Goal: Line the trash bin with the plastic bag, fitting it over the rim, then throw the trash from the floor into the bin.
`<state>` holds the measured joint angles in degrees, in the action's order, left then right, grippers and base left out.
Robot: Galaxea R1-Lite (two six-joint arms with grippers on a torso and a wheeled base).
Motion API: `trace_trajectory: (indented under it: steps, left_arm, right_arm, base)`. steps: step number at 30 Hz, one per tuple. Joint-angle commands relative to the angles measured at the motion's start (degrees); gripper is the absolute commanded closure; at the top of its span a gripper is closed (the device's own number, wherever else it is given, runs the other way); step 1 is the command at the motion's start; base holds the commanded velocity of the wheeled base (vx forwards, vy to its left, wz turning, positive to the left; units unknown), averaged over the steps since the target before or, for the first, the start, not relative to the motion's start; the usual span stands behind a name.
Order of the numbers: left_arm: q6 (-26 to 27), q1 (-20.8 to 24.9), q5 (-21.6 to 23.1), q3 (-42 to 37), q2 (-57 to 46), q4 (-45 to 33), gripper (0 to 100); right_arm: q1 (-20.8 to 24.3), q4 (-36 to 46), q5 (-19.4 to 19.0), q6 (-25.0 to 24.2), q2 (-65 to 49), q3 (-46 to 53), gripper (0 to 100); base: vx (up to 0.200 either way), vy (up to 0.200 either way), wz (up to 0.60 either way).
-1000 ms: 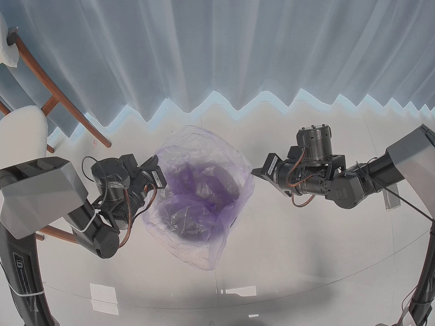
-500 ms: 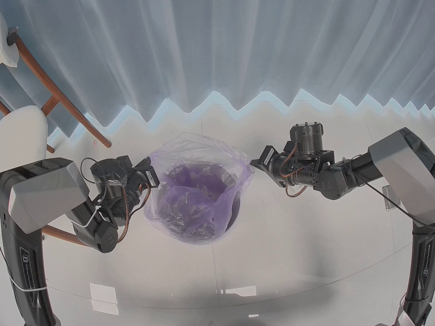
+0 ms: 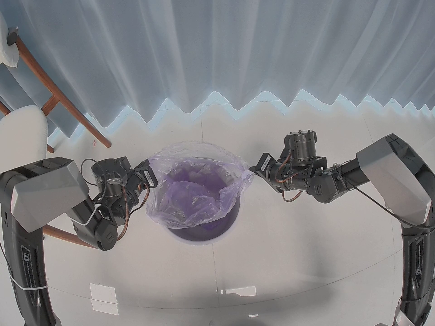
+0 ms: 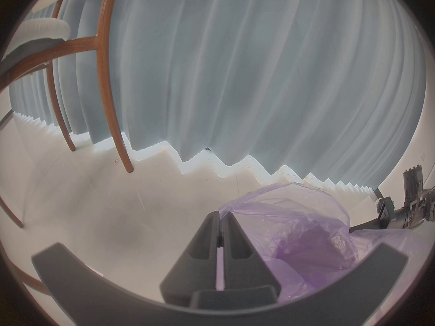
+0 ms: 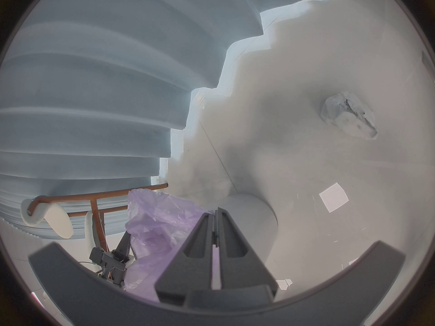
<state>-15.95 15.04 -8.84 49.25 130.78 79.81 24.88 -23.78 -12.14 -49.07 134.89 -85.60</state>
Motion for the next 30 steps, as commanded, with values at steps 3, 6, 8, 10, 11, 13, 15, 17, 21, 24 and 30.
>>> trace_trajectory:
  steps: [3,6,8,10,11,13,15,17,21,24,30]
  left_arm:
    - [-2.1,-0.3,0.3,0.2,0.4,-1.2,100]
    - [-3.1,-0.3,0.4,0.4,0.3,-2.2,100]
    - [-5.1,-0.5,0.7,0.7,0.2,-3.9,100]
    - [-6.3,-0.5,0.9,1.2,0.2,-4.6,100]
    - [-7.1,-0.5,1.3,1.6,0.1,-4.9,100]
    - [-8.5,-0.7,2.2,1.7,0.2,-5.4,100]
    - [-9.3,-1.2,2.9,1.8,0.3,-5.8,100]
    - [-11.1,-1.8,4.2,2.4,0.3,-7.0,100]
    - [-18.7,-2.8,8.2,3.6,-0.4,-11.4,100]
    - [-22.1,-3.5,10.7,3.7,-0.8,-13.5,100]
    - [-25.9,-5.1,14.0,5.2,1.1,-15.5,100]
  right_arm:
    - [0.0,0.0,0.0,0.0,1.0,0.5,100]
    - [0.0,-0.1,0.0,-0.1,1.1,1.1,100]
    - [0.1,-0.2,-0.1,-0.1,1.4,1.5,100]
    - [0.1,-0.2,0.0,-0.1,1.5,1.6,100]
    - [0.1,-0.1,-0.1,-0.1,1.4,1.7,100]
    - [0.1,-0.1,0.0,-0.1,1.4,1.7,100]
    - [0.2,-0.1,0.0,-0.2,1.4,1.8,100]
    - [0.2,-0.1,-0.1,-0.5,1.3,2.5,100]
    - [0.3,-0.2,-0.1,-0.5,1.3,3.4,100]
    - [0.3,-0.1,-0.1,-0.5,1.4,3.6,100]
    - [0.3,-0.1,-0.1,-1.5,1.5,4.5,100]
  base:
    - [0.000,0.000,0.00]
    - [0.000,0.000,0.00]
    - [0.000,0.000,0.00]
    - [0.000,0.000,0.00]
    - [0.000,0.000,0.00]
    - [0.000,0.000,0.00]
    - [0.000,0.000,0.00]
    - [0.000,0.000,0.00]
    - [0.000,0.000,0.00]
    - [0.000,0.000,0.00]
    - [0.000,0.000,0.00]
